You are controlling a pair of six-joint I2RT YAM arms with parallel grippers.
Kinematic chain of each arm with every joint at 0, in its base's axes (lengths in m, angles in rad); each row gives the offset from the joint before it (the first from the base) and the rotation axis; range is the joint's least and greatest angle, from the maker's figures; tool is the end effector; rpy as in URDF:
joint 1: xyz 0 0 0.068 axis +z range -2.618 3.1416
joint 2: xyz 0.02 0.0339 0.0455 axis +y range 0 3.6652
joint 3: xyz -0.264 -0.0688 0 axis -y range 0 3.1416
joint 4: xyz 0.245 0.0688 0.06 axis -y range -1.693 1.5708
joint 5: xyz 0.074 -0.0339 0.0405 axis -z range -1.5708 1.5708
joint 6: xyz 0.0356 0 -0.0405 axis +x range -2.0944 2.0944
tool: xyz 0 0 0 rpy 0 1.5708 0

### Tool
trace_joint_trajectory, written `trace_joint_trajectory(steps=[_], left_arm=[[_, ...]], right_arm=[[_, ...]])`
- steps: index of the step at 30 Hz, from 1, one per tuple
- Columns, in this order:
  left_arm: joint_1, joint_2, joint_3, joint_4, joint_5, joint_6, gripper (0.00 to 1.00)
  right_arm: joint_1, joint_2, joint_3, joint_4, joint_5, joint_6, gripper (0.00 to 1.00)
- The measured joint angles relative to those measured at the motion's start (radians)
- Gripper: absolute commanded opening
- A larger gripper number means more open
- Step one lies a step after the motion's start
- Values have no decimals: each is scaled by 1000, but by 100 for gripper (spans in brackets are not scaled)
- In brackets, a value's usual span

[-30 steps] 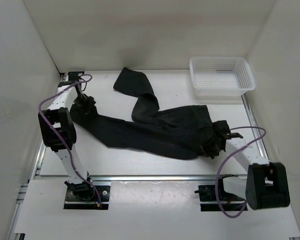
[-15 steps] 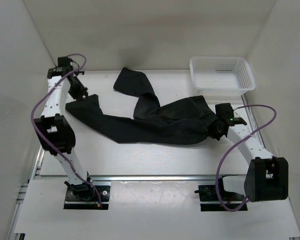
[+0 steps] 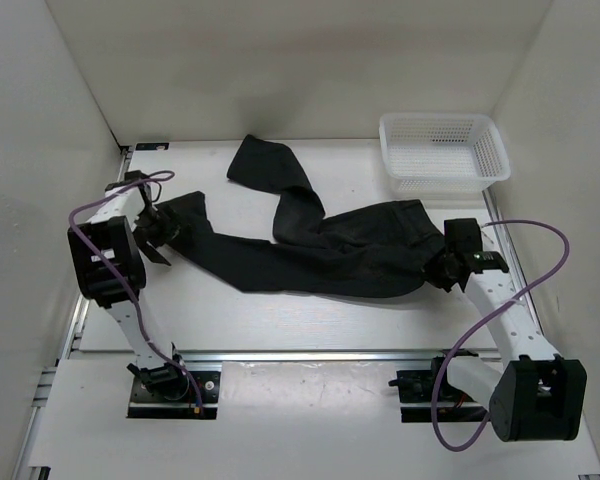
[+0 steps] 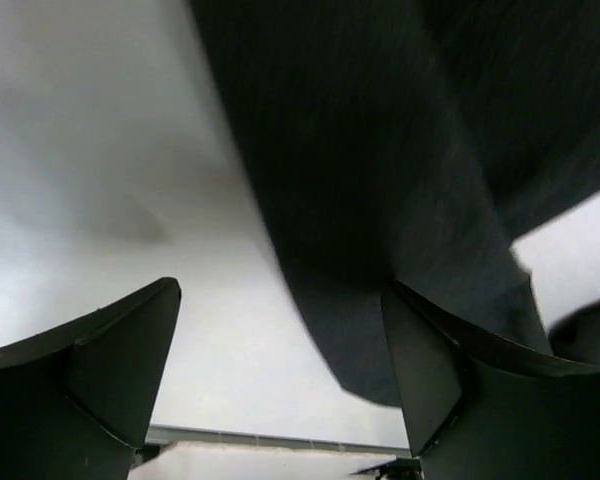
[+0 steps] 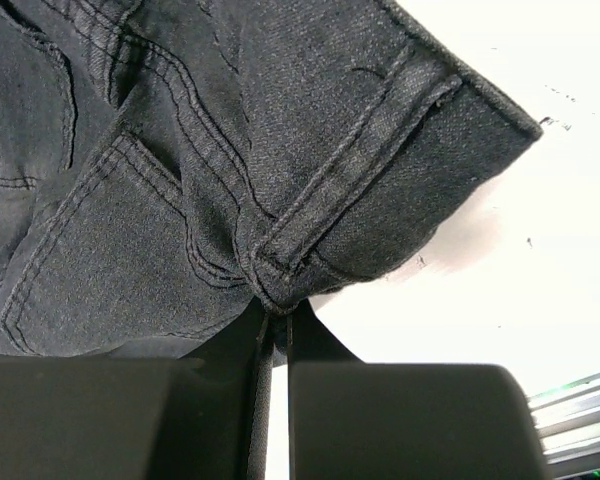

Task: Fold and stack the trousers
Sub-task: Flatten the trousers out

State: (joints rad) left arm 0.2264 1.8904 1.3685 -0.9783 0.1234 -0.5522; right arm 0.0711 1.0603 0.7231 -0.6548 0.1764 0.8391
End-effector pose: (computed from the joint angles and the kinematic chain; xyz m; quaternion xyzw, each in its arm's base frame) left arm 0.3449 0.0750 0.1849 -0.3766 0.9237 -0.0665 0.0248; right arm 0.2016 0.0081 0.2281 0.3810 0.8757 0.0491 0.2924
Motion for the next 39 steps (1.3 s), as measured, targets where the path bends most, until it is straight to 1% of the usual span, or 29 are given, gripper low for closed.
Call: trace_joint_trajectory(steps=[1,2,3,5,6,10,13,16,20,21,22,23,24,25,27,28,29,30,32,33,35,37,39], left_arm=[[-4,23,14,3,0,-3,83],[-7,45,31,10,0,-10,76],[-9,65,48,14,-1,-11,66],[-15,102,85,26,-3,-21,41],[-19,118,102,31,-3,-19,11],[-28,161,161,8,-29,-21,10],[-41,137,214,-58,-97,-21,10],[-58,9,246,-129,-170,-16,10],[-78,-254,317,-192,-199,11,10],[-86,-294,363,-210,-199,19,17],[-95,-306,408,-221,-199,26,31],[-107,-301,468,-237,-201,38,52],[-117,-270,544,-250,-216,51,70],[-122,-211,625,-252,-223,65,75],[-125,-47,797,-264,-237,68,77],[-125,25,847,-256,-241,71,77],[-125,97,861,-241,-243,73,77],[-125,150,833,-232,-244,73,72],[-124,180,689,-233,-245,69,63],[-123,179,610,-246,-245,67,54],[-116,137,478,-248,-240,64,47],[-98,43,352,-243,-231,65,47],[-76,-100,218,-224,-217,61,51]], right_arm=[[-6,-2,0,-2,-5,-8,1],[-11,-3,0,-2,-8,-13,1],[-16,-3,0,-2,-13,-16,1],[-22,-3,0,-3,-19,-25,1],[-25,-4,0,-3,-23,-31,1],[-44,-16,0,-8,-37,-42,1],[-63,-32,9,-33,-56,-57,1],[-76,-56,25,-51,-68,-70,1],[-84,-94,32,-54,-72,-80,1],[-84,-97,32,-54,-75,-81,1],[-84,-98,32,-54,-78,-82,1],[-84,-98,32,-54,-80,-83,1],[-84,-98,31,-54,-73,-87,1],[-89,-98,30,-55,-66,-89,1],[-94,-98,23,-55,-48,-92,1],[-96,-98,19,-56,-44,-93,1],[-97,-98,17,-58,-40,-94,1],[-97,-99,15,-60,-38,-95,1],[-97,-104,14,-64,-35,-98,1],[-97,-109,13,-64,-33,-100,1],[-97,-118,13,-69,-31,-104,1],[-97,-122,13,-72,-31,-109,1],[-97,-122,11,-72,-32,-113,1]])
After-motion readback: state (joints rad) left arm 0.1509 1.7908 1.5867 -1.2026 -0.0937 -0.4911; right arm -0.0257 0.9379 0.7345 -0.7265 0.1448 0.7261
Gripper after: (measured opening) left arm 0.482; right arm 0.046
